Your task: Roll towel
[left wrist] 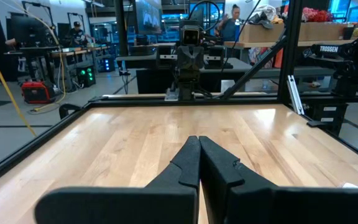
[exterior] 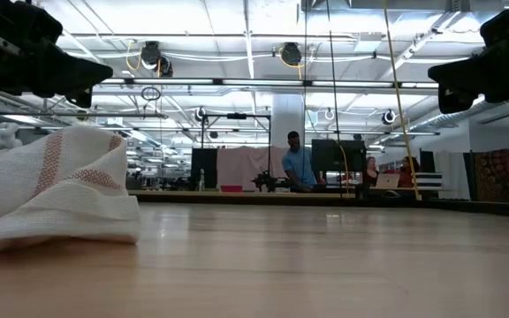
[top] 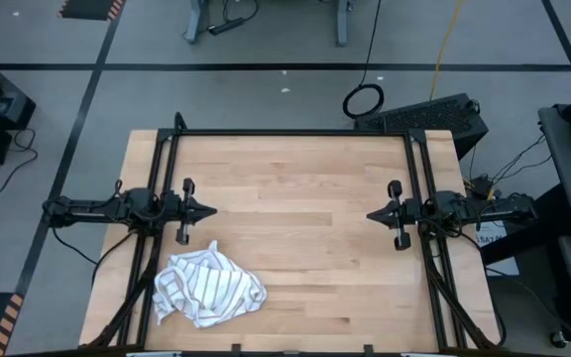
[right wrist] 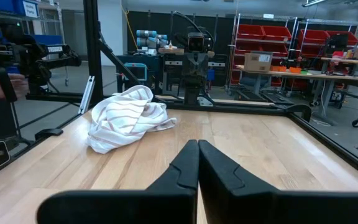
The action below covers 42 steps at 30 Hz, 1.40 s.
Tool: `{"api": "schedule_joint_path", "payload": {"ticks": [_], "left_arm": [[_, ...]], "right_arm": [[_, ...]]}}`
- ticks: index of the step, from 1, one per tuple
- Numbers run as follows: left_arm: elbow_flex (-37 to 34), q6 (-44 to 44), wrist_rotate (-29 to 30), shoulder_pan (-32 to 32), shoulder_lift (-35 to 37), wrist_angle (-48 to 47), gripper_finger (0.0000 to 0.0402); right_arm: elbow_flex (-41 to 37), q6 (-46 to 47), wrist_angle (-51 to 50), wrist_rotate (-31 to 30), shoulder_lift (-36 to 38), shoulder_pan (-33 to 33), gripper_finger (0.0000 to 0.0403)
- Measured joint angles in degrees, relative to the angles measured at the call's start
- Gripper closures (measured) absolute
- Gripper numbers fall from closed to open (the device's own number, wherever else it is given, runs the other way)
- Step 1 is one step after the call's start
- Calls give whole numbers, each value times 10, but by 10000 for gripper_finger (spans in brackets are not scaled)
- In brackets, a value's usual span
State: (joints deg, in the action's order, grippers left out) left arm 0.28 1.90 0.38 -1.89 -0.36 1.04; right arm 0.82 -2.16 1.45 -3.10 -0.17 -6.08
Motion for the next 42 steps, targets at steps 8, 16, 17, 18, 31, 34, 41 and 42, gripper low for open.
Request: {"api": "schedule_joint_path", "payload": {"ticks": [8, 16, 17, 18, 31, 34, 41, 42], "left_arm": [[0, 0, 0, 0, 0, 0, 395], [0, 0, 0, 0, 0, 0, 395], [0, 0, 0, 0, 0, 0, 395], [0, 0, 0, 0, 0, 1, 395], [0, 1, 11, 0, 0, 4, 395], [0, -9, 17, 0, 0, 6, 395], [27, -29, 35, 0, 0, 38, 395], [39, -29, 35, 0, 0, 39, 395]], "right_arm": [[0, 0, 0, 0, 0, 0, 403], [0, 0, 0, 0, 0, 0, 403], [0, 0, 0, 0, 0, 0, 403], [0, 0, 0, 0, 0, 0, 403], [0, 0, 0, 0, 0, 0, 403], [0, 0, 0, 0, 0, 0, 403], [0, 0, 0, 0, 0, 0, 403], [0, 0, 0, 0, 0, 0, 403]]}}
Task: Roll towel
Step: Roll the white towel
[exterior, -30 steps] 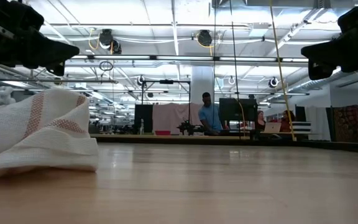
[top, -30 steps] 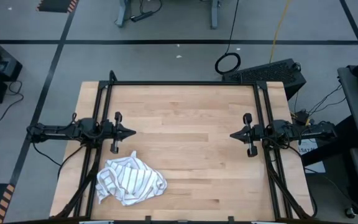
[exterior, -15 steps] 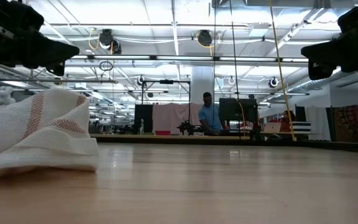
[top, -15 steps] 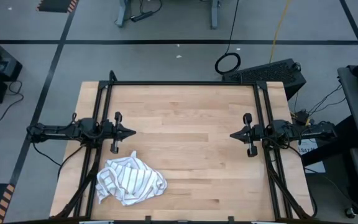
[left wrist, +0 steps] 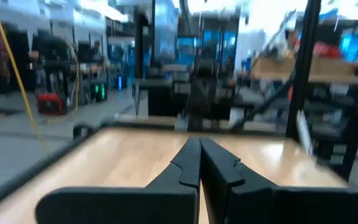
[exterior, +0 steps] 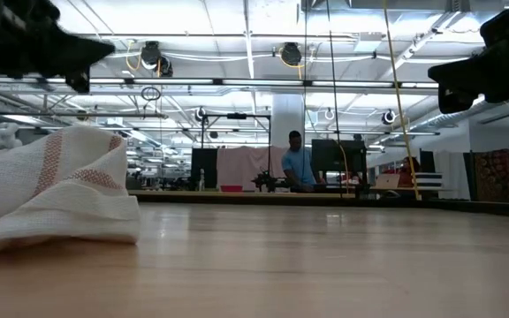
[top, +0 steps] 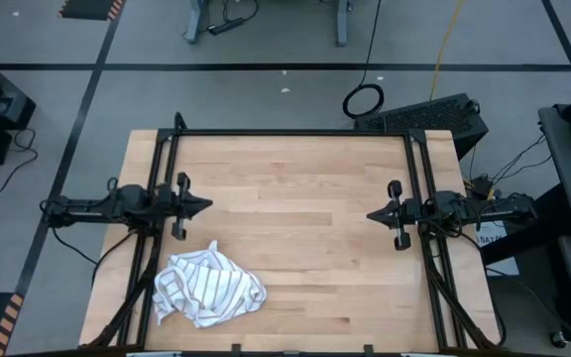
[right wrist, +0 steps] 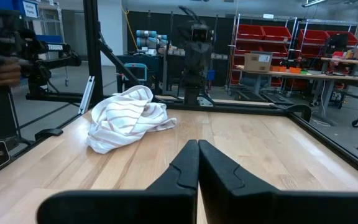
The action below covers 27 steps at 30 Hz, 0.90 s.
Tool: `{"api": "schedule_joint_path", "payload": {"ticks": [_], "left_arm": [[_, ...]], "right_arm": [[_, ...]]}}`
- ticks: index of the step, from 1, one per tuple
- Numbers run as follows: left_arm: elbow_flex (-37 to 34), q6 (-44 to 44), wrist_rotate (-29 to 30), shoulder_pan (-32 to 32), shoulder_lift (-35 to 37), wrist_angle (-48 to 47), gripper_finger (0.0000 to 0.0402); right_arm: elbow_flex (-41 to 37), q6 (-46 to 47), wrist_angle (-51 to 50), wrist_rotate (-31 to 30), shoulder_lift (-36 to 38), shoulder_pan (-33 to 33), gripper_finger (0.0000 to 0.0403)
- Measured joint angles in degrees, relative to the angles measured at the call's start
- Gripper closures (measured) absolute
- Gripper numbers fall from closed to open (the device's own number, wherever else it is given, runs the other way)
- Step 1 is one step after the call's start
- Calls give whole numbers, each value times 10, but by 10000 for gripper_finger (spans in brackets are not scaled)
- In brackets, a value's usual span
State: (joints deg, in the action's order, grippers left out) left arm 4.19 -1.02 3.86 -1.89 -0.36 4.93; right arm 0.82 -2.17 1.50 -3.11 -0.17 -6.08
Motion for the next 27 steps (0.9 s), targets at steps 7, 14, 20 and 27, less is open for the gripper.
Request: {"api": "schedule_joint_path", "payload": {"ticks": [7, 14, 20, 27], "left_arm": [[106, 16, -2, 0, -34, -51, 395], [280, 14, -2, 0, -152, -167, 395], [427, 14, -2, 0, -272, -253, 395], [523, 21, -2, 0, -367, -319, 395]], "right_arm": [[0, 0, 0, 0, 0, 0, 403], [0, 0, 0, -1, 0, 0, 403], [0, 0, 2, -2, 0, 0, 403], [0, 9, 4, -1, 0, 0, 403]]}}
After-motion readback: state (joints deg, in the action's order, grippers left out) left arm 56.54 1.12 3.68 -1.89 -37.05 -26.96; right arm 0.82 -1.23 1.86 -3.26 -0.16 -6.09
